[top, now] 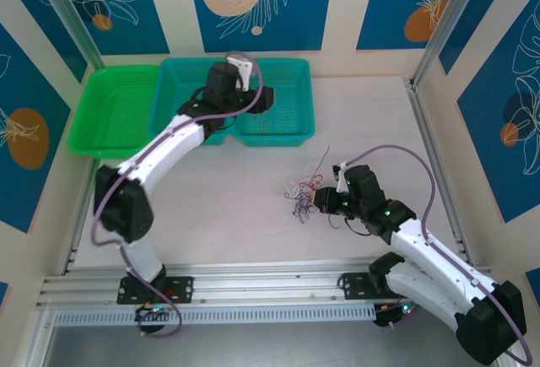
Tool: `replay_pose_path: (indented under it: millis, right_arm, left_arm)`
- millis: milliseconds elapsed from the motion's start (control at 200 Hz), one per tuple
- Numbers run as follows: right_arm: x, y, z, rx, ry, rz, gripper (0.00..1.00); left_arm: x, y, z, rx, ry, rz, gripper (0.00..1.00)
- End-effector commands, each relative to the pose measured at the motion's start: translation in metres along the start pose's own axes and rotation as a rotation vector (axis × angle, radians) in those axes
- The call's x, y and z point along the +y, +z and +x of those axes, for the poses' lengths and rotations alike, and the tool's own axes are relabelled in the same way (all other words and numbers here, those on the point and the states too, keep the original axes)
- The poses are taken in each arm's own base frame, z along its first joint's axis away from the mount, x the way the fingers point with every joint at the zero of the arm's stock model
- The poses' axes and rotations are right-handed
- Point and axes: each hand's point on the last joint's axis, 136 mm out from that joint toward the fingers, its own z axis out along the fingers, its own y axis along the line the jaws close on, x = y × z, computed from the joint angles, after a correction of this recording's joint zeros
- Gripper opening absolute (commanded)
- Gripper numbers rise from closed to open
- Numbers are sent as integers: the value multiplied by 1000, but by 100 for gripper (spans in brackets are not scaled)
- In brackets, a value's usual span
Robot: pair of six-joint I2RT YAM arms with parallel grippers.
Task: Untangle the cables
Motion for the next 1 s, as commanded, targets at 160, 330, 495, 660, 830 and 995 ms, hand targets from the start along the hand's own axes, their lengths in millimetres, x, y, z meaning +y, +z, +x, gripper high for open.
replay_pose_path:
  millis: [160, 330, 495, 660, 830, 995]
  right_arm:
    - [50, 15, -4, 45, -199, -149, 0]
    - [77, 34, -2, 71, -266, -205, 0]
    - [94, 48, -4, 96, -289, -236, 0]
    - [106, 49, -2, 114, -292, -284, 0]
    - [84, 46, -9, 81, -212, -212, 0]
    - [-10, 34, -23, 5, 78, 35, 2]
  left_arm:
    - [-69, -106, 61, 23, -153, 370, 69]
    - [-79, -115, 156, 193, -275, 436, 70]
    - [-76, -105, 213, 289, -298, 418, 72]
    - [-65, -87, 267, 414, -320, 362, 48]
    - [-31, -84, 277, 378, -334, 179, 0]
    - [18, -102, 290, 366, -323, -30, 0]
